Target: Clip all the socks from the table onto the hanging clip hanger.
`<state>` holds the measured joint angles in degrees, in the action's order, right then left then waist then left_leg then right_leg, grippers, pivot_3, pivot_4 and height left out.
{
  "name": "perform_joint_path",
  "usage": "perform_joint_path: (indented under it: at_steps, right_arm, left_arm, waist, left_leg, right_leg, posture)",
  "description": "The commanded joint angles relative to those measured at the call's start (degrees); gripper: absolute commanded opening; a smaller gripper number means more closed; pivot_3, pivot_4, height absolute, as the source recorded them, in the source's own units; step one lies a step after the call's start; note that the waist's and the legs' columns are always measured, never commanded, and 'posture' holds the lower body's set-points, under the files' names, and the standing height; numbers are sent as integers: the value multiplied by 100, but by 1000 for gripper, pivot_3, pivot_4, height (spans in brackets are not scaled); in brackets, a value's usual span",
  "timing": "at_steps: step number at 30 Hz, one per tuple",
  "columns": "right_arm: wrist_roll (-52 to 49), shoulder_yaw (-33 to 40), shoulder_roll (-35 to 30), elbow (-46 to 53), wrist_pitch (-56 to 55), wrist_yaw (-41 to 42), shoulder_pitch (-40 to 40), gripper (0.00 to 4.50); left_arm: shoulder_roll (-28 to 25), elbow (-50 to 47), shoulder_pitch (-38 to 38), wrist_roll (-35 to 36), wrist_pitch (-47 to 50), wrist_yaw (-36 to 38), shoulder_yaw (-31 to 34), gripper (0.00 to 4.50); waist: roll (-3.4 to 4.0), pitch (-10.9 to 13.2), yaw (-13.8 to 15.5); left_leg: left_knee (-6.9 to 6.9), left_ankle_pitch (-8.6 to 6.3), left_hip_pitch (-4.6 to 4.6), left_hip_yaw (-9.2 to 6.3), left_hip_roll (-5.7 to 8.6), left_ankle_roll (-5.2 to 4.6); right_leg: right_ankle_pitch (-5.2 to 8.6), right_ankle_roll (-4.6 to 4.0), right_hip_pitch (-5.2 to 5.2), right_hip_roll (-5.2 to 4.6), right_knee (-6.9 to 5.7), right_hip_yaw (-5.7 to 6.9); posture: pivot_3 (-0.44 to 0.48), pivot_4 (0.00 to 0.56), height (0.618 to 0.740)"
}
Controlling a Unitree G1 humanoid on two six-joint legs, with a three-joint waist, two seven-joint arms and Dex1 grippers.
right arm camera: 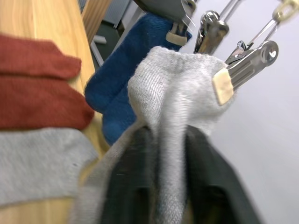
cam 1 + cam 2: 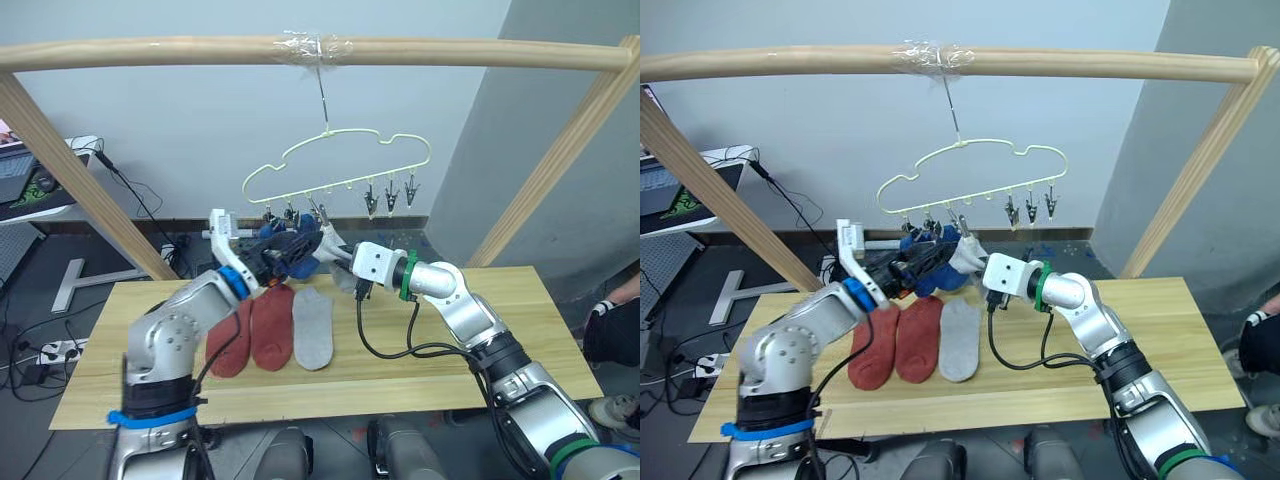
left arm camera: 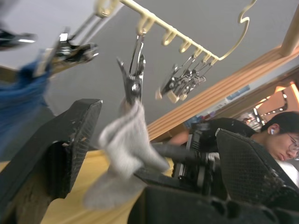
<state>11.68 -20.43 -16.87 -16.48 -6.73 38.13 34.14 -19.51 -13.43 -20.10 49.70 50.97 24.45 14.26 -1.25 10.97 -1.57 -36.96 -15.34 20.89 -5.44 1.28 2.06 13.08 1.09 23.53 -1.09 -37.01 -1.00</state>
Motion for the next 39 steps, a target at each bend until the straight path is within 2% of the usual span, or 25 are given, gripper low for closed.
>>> perform_joint_path:
  at_steps: [1, 6, 7, 10, 13, 15, 18, 24, 30, 39]
  right_arm:
    - [-595, 379, 216, 639, 710, -3, -358, 2486]
    - [-1097, 876, 314, 1629, 1910, -235, -1049, 4328]
    - [-1175, 1046, 420, 1801, 2133, -463, -1120, 4484]
    - [-1475, 1528, 882, 2206, 2660, -1125, -1149, 4484]
    - [-1716, 1688, 1161, 2567, 2991, -1364, -1122, 4484]
    - [-1736, 1720, 1396, 2817, 3104, -1686, -1098, 4144]
    - [-1574, 1627, 1515, 2884, 3210, -1992, -1025, 3250]
    - [-1673, 1675, 1578, 2737, 3273, -2175, -884, 3250]
    - [-1710, 1903, 1754, 2144, 3275, -2536, -425, 3250]
    - [-1689, 1799, 1989, 1246, 2826, -2630, 172, 3250]
  left_arm:
    - [-591, -832, 346, 114, 65, 296, 85, 4500]
    - [-1201, -1393, 854, -266, -373, 719, -134, 4500]
    - [-1260, -1462, 938, -302, -450, 777, -138, 4500]
    - [-1503, -1573, 1118, -625, -802, 1027, -253, 4500]
    - [-1640, -1595, 1130, -893, -1120, 1211, -369, 4500]
    - [-1592, -1632, 1076, -906, -1280, 1258, -366, 4500]
    - [-1612, -1551, 1026, -1103, -1556, 1391, -472, 4500]
    - [-1562, -1350, 893, -1193, -1668, 1425, -497, 4500]
    - [-1504, -1446, 725, -1170, -1738, 1449, -552, 4500]
    - [-1445, -1529, 636, -1137, -1750, 1377, -590, 4500]
  waist:
    - [-7, 5, 1]
    - [3, 28, 102]
    - [5, 31, 129]
    - [9, 51, 145]
    - [14, 60, 148]
    - [21, 65, 147]
    - [21, 66, 146]
    - [20, 69, 144]
    - [20, 78, 134]
    - [20, 78, 130]
  left_leg:
    - [1, 0, 2, -3, 2, 0]
    - [5, -1, 6, -15, 2, 1]
    - [5, -2, 6, -15, 2, 2]
    - [6, -2, 5, -16, -1, 3]
    - [7, -1, 5, -25, -2, 4]
    - [9, -1, 5, -26, -3, 4]
    - [16, -2, 9, -23, -1, 4]
    - [23, -3, 15, -19, 0, 4]
    - [23, -2, 15, -16, -2, 4]
    - [28, -2, 23, -13, -2, 3]
  right_leg:
    - [5, 6, 0, -1, 1, 0]
    - [12, -9, 0, -5, 4, 4]
    - [20, -16, 0, -6, 3, 4]
    - [26, -15, 3, -6, 0, 6]
    - [28, -18, 3, -3, -8, 14]
    - [30, -20, 3, -2, -6, 16]
    - [31, -20, 6, -3, 2, 13]
    - [32, -19, 16, -6, 4, 12]
    - [31, -19, 21, -4, -3, 12]
    - [31, -20, 32, -3, -2, 11]
  posture:
    - [50, 190, 740]
    - [81, 194, 740]
    - [81, 194, 740]
    - [81, 194, 740]
    - [89, 195, 740]
    - [84, 194, 740]
    - [80, 193, 740]
    - [75, 192, 740]
    - [74, 191, 740]
    - [80, 189, 740]
